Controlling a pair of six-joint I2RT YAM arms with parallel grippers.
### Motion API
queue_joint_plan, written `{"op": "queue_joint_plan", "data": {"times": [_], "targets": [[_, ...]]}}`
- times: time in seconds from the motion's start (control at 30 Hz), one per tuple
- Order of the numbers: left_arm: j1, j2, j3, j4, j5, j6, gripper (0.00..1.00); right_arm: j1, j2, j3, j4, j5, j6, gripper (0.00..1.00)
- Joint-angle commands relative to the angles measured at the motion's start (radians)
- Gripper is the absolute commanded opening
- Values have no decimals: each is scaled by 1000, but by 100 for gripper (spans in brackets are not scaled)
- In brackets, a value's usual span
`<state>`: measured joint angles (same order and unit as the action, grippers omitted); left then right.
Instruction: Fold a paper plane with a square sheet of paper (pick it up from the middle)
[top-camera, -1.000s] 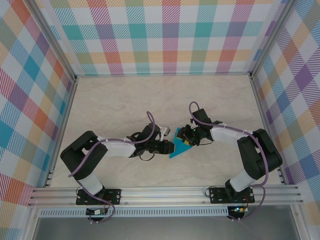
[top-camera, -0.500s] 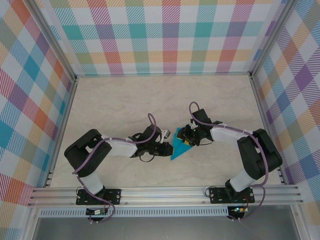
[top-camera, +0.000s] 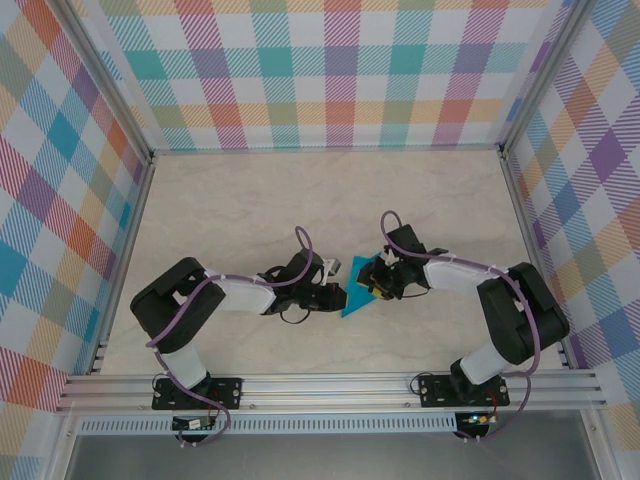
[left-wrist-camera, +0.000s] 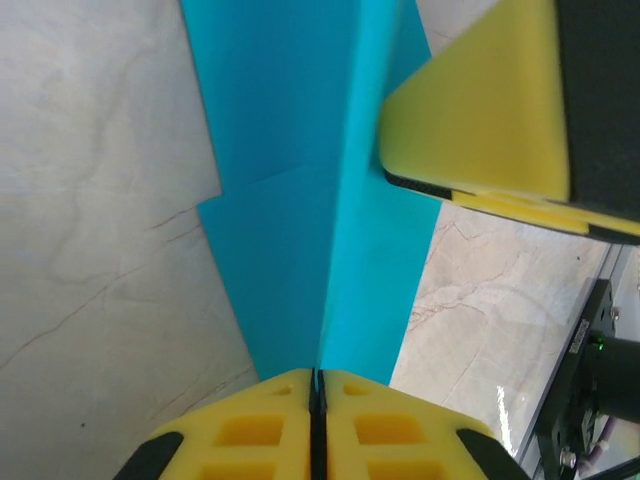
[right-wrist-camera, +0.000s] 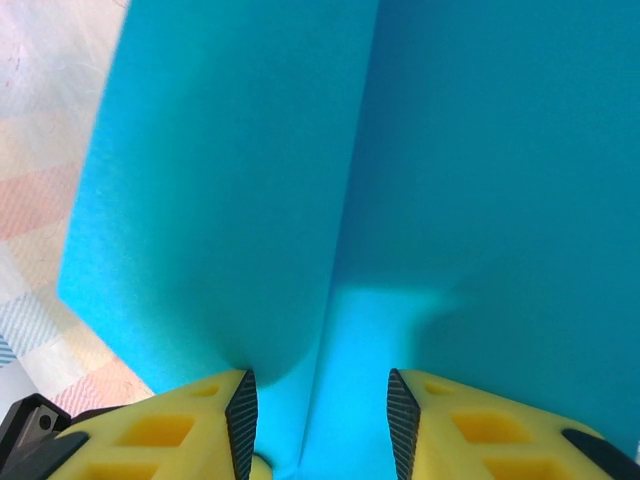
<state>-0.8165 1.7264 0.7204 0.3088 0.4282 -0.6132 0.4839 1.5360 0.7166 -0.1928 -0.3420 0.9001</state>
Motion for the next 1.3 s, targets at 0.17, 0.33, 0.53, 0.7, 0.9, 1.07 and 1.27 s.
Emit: {"op": "queue_joint_plan", "data": {"times": [0.17, 0.33, 0.53, 0.7, 0.9, 1.07, 1.27], "targets": [[-3, -111, 67, -201, -131, 201, 4, -1, -126, -10, 11, -29, -14, 44], [6, -169, 110, -318, -204, 429, 4, 10, -179, -33, 38, -49, -9, 47], [9, -179, 104, -301, -171, 573, 5, 28, -183, -67, 51, -12, 12, 42], [8, -152, 103, -270, -166, 571, 6, 41, -166, -98, 27, 36, 42, 32], [-11, -128, 56, -177, -135, 480, 9, 56, -149, -122, 20, 57, 81, 26], [-25, -101, 37, -138, -125, 435, 9, 72, -90, -126, 39, 58, 104, 22], [-29, -75, 0, -56, -97, 350, 15, 81, -54, -131, 73, 58, 125, 21]]}}
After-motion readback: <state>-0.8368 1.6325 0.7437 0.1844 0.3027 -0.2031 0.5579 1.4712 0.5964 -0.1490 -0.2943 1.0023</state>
